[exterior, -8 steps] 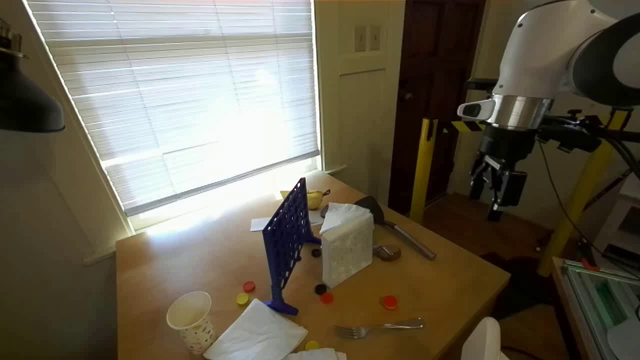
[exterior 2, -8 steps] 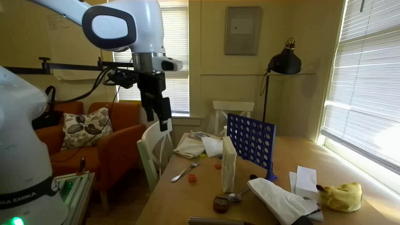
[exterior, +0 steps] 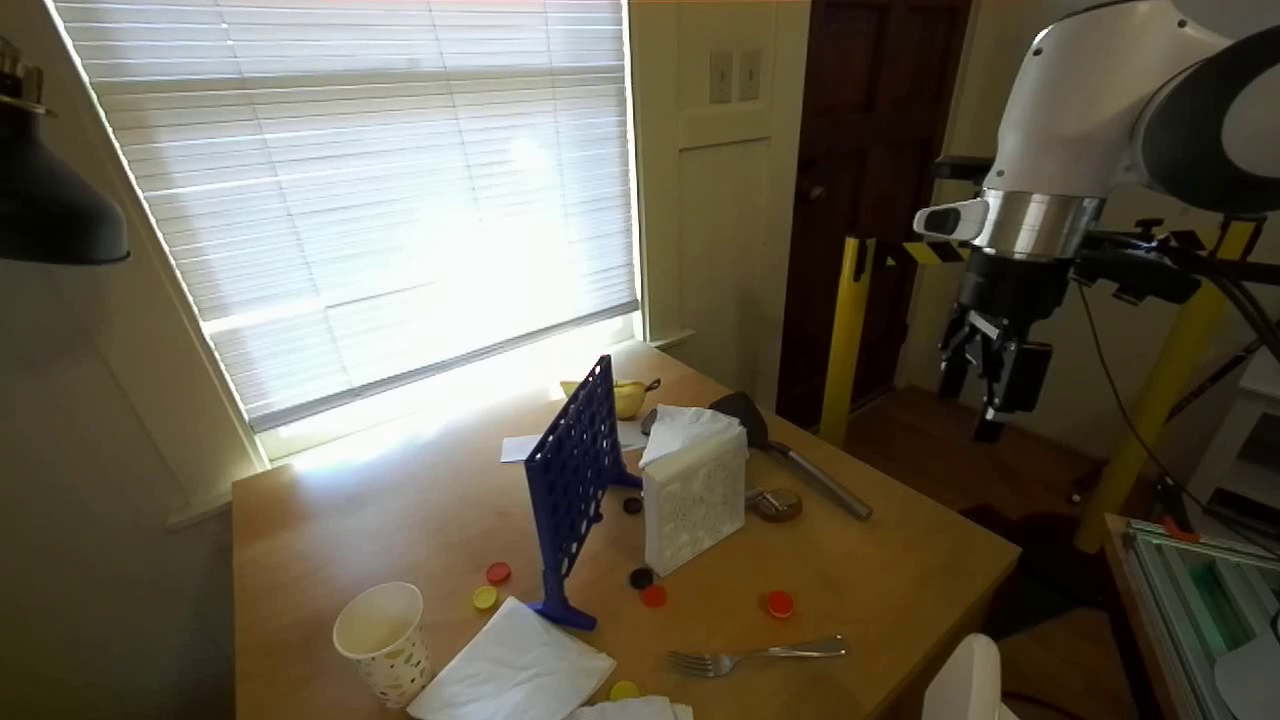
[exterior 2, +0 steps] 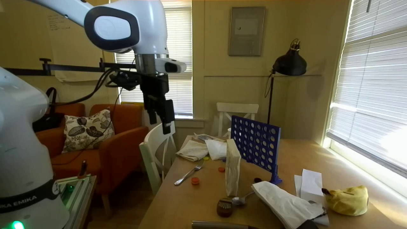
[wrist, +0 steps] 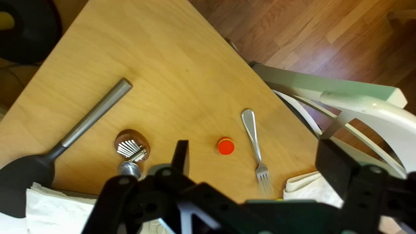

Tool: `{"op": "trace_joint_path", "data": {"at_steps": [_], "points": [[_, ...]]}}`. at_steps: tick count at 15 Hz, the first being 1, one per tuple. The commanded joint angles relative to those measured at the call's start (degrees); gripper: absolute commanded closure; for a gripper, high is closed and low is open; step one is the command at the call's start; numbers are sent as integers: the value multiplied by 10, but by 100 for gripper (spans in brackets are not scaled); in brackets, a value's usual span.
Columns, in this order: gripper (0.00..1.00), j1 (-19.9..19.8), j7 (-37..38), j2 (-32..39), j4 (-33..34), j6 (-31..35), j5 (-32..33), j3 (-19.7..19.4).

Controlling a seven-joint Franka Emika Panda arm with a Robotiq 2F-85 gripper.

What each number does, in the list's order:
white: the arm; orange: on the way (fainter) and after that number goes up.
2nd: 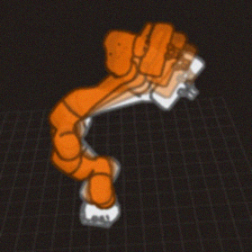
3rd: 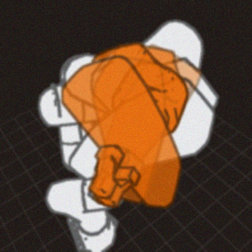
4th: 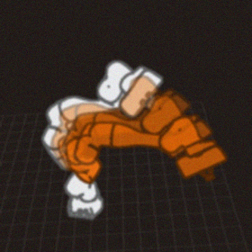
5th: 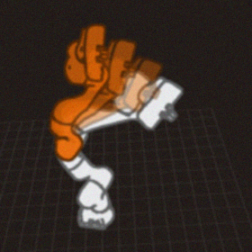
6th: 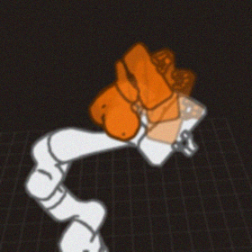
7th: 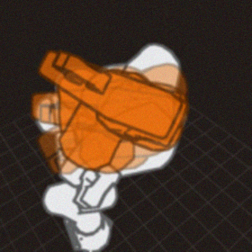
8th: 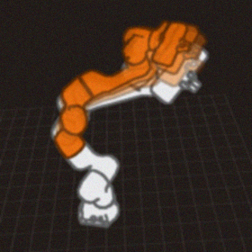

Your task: Put the brown object on top of the towel on the left.

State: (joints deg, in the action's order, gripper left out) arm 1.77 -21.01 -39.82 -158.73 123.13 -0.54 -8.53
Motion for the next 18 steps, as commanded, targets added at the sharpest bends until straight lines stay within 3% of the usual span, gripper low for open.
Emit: {"op": "trace_joint_path", "data": {"at_steps": [1, 4, 9, 10, 11, 14, 18], "points": [[0, -53, -17, 32, 26, -6, 83, -9], [0, -86, -100, 78, 59, -27, 177, -45], [0, -101, -247, 174, 114, 54, 264, -99], [0, -99, -270, 192, 125, 80, 265, -105], [0, -110, -235, 137, 90, 50, 241, -90], [0, -111, -265, 182, 114, 76, 242, -92], [0, -111, -270, 189, 120, 76, 243, -91]]}}
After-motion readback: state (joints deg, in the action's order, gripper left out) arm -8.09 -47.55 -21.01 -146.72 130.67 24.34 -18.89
